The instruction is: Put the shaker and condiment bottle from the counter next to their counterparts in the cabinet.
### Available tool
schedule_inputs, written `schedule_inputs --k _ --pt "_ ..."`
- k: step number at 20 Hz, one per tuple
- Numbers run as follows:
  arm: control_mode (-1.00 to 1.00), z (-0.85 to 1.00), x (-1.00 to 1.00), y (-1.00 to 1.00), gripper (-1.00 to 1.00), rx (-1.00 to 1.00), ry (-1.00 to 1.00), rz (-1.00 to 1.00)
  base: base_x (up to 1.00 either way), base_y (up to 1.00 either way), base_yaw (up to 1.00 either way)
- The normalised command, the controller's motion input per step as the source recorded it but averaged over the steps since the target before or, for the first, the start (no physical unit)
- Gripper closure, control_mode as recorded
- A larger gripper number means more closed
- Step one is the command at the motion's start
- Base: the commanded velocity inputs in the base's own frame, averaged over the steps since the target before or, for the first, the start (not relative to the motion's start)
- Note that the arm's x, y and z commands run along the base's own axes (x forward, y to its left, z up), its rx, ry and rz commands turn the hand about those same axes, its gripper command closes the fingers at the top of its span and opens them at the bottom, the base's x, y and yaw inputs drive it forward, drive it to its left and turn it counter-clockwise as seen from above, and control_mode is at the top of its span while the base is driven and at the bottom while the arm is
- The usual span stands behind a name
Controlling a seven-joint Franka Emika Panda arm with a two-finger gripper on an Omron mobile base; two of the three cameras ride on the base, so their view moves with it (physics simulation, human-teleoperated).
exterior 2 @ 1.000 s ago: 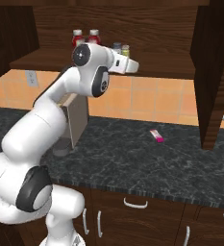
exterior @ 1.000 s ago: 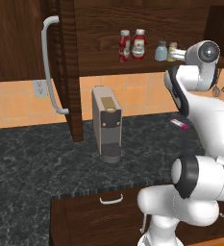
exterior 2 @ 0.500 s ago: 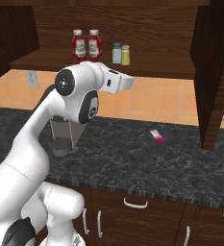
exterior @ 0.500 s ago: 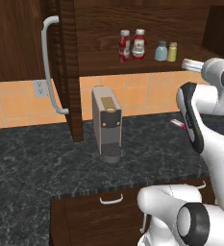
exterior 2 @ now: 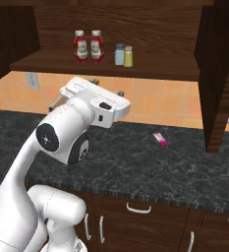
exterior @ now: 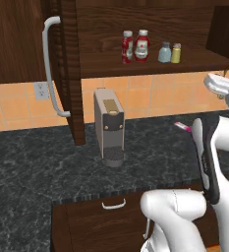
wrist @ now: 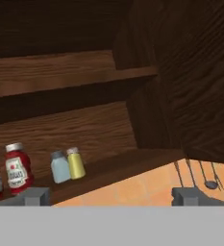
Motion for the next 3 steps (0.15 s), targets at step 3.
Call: schedule_inputs --k 3 --pt "-1.00 0.07 -1.00 0.00 -1.00 0.00 -0.24 0.00 0.00 0.00 0.00"
